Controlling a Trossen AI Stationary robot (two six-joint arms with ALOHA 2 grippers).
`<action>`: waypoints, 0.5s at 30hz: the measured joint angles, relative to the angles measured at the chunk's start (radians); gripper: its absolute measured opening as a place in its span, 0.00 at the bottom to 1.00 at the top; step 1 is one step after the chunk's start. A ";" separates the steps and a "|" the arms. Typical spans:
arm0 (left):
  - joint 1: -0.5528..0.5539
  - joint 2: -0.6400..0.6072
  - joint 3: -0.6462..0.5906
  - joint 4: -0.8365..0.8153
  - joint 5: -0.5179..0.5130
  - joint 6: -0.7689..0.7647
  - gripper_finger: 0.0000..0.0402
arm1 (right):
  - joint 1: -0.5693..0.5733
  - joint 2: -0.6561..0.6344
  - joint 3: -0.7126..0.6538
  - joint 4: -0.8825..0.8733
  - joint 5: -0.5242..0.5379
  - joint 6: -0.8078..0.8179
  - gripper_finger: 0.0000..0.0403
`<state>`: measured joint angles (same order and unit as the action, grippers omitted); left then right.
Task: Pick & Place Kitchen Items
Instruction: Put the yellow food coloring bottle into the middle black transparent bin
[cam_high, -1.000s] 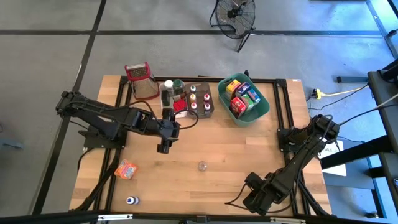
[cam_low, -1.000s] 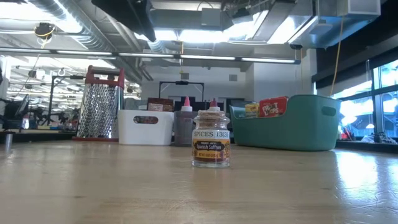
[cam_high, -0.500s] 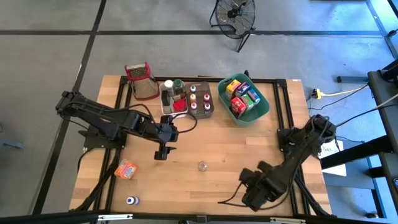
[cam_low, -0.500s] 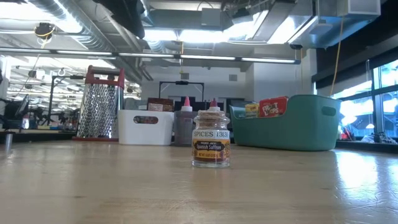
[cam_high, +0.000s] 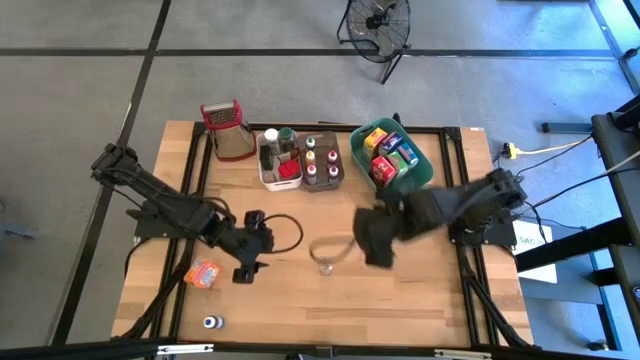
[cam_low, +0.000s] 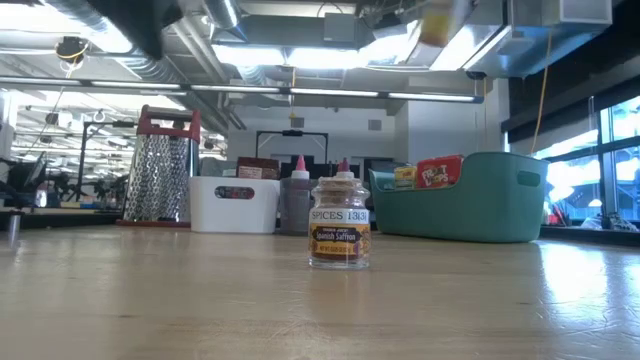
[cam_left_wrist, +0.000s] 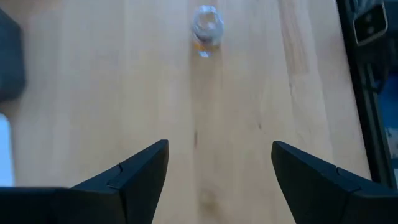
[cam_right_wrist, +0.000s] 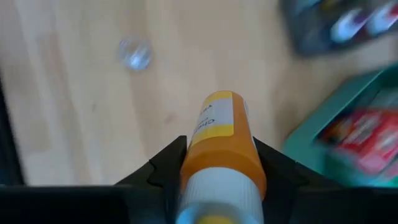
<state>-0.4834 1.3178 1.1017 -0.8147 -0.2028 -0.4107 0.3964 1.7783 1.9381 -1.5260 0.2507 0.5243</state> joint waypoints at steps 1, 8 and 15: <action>-0.011 0.000 -0.011 0.003 -0.001 -0.019 0.70 | -0.040 0.000 0.020 0.009 0.000 -0.056 0.37; -0.073 0.000 -0.053 0.065 -0.026 -0.104 0.70 | -0.329 -0.001 0.069 0.136 -0.089 -0.378 0.37; -0.111 0.000 -0.053 0.157 -0.068 -0.102 0.70 | -0.564 0.045 0.069 0.308 -0.167 -0.570 0.37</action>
<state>-0.5949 1.3178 1.0489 -0.6580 -0.2710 -0.5128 -0.1680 1.8234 2.0075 -1.2177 0.0834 -0.0455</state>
